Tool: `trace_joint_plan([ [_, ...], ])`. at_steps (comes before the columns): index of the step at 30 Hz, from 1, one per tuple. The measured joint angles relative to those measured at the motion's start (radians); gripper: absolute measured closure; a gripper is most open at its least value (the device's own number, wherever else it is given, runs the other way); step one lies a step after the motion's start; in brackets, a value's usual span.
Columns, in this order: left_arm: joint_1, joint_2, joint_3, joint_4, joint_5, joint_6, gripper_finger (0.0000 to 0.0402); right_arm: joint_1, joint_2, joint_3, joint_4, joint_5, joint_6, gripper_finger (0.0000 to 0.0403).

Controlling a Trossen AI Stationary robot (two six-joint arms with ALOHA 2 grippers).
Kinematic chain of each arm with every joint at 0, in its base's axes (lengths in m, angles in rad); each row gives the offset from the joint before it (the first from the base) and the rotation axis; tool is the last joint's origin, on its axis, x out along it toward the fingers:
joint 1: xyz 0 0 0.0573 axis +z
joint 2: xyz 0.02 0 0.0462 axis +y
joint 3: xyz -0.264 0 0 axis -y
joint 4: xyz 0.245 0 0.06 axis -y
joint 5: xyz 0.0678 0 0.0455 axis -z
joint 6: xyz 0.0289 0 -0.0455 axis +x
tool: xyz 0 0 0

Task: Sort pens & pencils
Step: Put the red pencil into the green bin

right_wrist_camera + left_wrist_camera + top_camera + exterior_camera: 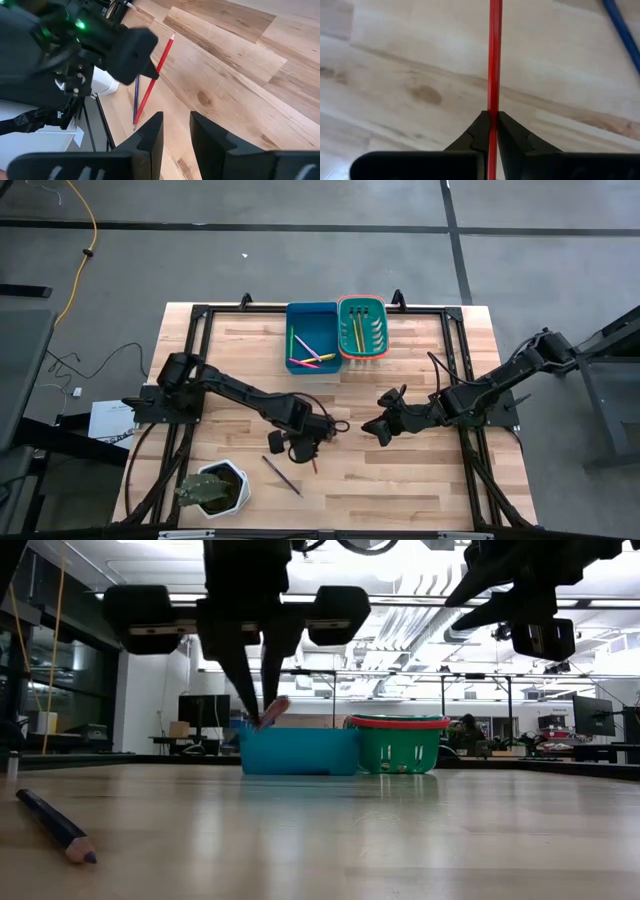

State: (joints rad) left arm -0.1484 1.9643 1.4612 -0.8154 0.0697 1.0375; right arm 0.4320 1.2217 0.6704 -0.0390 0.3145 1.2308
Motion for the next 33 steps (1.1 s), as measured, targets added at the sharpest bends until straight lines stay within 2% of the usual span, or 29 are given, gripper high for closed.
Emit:
trace_joint_plan([
  [11, 0.094, -0.071, 0.000, -0.015, -0.052, -0.070, 0.0385, -0.002, 0.000, 0.002, 0.063, 0.000, -0.007, 0.0316],
  [17, 0.126, -0.113, 0.047, -0.014, -0.179, -0.067, 0.0385, -0.033, 0.000, 0.003, 0.125, -0.001, -0.029, 0.0316],
  [24, 0.147, -0.125, 0.137, -0.021, -0.245, -0.048, 0.0385, -0.105, 0.000, 0.003, 0.259, -0.065, -0.127, 0.0316],
  [33, 0.148, -0.134, 0.170, -0.035, -0.284, 0.011, 0.0385, -0.176, -0.041, 0.003, 0.270, -0.131, -0.137, 0.0316],
])
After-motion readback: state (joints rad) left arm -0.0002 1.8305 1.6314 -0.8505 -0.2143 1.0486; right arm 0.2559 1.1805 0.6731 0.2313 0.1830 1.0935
